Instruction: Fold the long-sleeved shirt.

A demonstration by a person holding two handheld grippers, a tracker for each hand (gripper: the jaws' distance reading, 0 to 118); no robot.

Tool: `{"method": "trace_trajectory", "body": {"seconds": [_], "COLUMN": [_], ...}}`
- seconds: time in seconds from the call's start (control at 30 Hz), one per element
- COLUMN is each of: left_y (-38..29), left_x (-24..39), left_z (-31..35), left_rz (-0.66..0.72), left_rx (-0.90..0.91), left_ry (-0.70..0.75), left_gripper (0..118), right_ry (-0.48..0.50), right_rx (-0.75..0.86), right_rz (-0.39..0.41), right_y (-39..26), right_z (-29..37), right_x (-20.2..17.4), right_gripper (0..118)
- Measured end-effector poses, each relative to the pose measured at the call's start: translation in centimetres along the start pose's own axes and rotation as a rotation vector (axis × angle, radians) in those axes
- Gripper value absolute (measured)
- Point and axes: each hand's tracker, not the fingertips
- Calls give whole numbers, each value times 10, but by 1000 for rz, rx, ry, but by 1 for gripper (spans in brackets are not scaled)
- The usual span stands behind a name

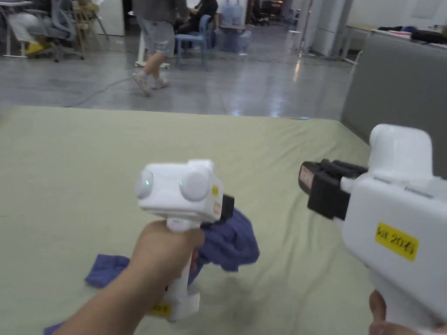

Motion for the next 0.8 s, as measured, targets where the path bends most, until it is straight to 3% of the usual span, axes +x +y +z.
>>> {"method": "trace_trajectory", "body": {"seconds": [0.13, 0.23, 0.33, 0.4, 0.47, 0.53, 0.57, 0.63, 0.7, 0.77, 0.8], "left_y": [-61, -94, -77, -48, -33, -26, -27, -45, -71, -102, -115], "left_x": [24, 27, 24, 10, -11, -37, -50, -68, -85, -100, -107], "left_z": [-121, -153, -142, -108, -46, 6, 29, 78, 94, 94, 88], "left_rz": [56, 121, 122, 192, 251, 263, 255, 203, 167, 146, 173], "left_rx": [-265, -306, -258, -197, -52, 105, 164, 168, 150, 115, 67], "left_ry": [-17, -87, -222, -279, -372, -377, -353, -139, 79, 199, 220], "left_gripper": [35, 39, 109, 112, 111, 111, 111, 110, 98, 35, 12], "right_ry": [-23, -34, -30, -13, 22, 41, 42, 41, 43, 48, 51], "right_rx": [-94, -151, -169, -156, -134, -121, -120, -126, -157, -209, -237], "right_rz": [-7, -23, -47, -91, -148, -170, -175, -183, -196, -215, -223], "right_y": [-40, -63, -74, -73, -70, -70, -70, -77, -88, -102, -110], "right_z": [1, -3, -12, -15, -18, -20, -22, -27, -35, -43, -47], "right_x": [32, 46, 55, 58, 61, 60, 59, 55, 52, 48, 46], "right_gripper": [1, 1, 1, 1, 1, 1, 1, 1, 1, 1, 1]}}
